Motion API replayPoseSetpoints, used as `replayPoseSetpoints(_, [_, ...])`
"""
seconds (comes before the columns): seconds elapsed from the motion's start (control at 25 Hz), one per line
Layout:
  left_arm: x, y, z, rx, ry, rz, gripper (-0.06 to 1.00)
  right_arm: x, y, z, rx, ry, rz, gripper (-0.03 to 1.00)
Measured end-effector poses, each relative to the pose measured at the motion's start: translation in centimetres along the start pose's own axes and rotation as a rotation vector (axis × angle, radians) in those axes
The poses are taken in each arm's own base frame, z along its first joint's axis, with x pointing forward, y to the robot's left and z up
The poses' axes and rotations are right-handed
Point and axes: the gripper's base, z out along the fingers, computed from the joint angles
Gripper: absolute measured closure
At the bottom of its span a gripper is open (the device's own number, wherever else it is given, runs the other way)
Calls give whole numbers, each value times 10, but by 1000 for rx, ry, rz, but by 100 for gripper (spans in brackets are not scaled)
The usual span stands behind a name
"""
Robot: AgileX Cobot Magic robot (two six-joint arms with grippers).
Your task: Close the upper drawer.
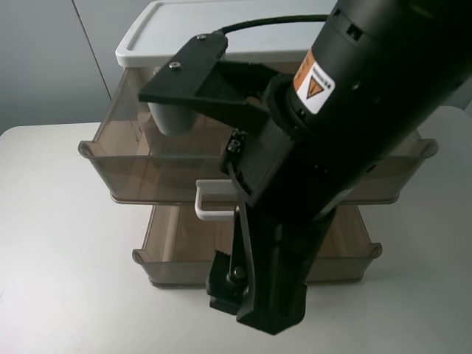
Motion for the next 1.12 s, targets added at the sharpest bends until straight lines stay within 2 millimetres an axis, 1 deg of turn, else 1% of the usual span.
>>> replayPoseSetpoints(0.28, [0,0,0,0,0,2,20,2,-6,0,66,20,-47,27])
replayPoseSetpoints(0.44, [0,0,0,0,0,2,20,0,-10,-1,119,0,-76,27])
replayPoseSetpoints(0.68, [0,0,0,0,0,2,20,-4,-17,7,165,10,-108,27])
replayPoseSetpoints(0.96, [0,0,0,0,0,2,20,-7,-25,6,258,-4,-171,27])
replayPoseSetpoints(1.12, [0,0,0,0,0,0,20,-11,-28,14,274,-3,-188,27])
